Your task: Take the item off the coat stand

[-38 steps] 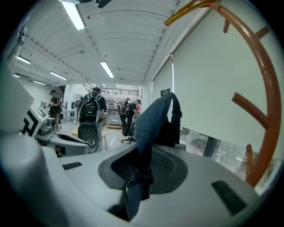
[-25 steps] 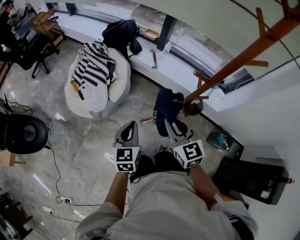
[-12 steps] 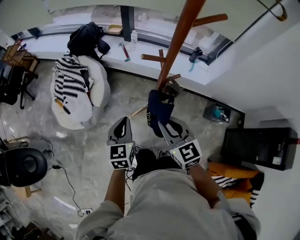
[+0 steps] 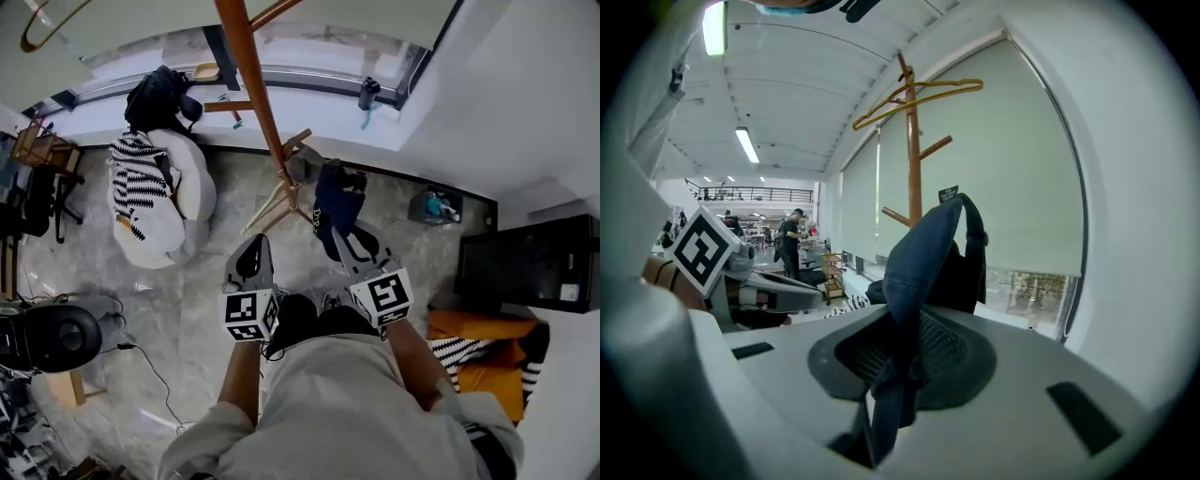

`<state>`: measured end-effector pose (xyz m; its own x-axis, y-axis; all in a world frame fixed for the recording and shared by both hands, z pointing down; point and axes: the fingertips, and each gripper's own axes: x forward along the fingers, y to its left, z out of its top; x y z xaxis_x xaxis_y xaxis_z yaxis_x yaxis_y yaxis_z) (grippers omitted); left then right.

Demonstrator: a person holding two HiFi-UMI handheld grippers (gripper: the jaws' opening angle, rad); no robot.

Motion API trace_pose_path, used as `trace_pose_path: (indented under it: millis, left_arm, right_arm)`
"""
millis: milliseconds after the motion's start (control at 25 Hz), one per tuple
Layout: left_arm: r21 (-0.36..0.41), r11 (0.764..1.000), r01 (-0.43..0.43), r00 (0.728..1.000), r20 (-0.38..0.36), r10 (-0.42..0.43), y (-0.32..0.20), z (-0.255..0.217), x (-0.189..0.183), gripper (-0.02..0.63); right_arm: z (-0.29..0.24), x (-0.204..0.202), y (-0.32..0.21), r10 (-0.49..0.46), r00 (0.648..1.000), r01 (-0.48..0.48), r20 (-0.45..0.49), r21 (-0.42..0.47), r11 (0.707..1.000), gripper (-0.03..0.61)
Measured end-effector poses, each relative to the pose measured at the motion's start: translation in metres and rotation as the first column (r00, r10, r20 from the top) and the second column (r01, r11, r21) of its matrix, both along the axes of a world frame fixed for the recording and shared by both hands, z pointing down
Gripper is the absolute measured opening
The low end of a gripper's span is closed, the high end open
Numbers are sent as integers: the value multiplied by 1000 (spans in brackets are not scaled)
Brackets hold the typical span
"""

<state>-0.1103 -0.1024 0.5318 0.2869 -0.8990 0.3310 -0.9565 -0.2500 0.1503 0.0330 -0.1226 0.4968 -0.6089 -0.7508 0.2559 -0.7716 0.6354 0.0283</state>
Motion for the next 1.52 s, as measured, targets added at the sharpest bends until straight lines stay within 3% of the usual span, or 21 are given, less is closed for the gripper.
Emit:
trace_pose_path:
  millis: [240,480,1040,1520]
  left_arm:
    - [58,998,-15,999,33,13,24,-28,49,11]
    - [116,993,-22,999,48,16,45,-58,63,11]
    - [233,969,-81,996,63,68,68,-105,28,11]
    - [254,961,-109,993,65,95,78,-110,3,11]
  right_arm:
    - [-13,46,16,32,999,-33,19,49,998,55]
    - [-30,60,30,41,999,-44,36,89,995,54]
    - [-78,18,67,89,996,-90,16,188,978,54]
    - [-95,-11,82,106,994,-106,12,226,968,52]
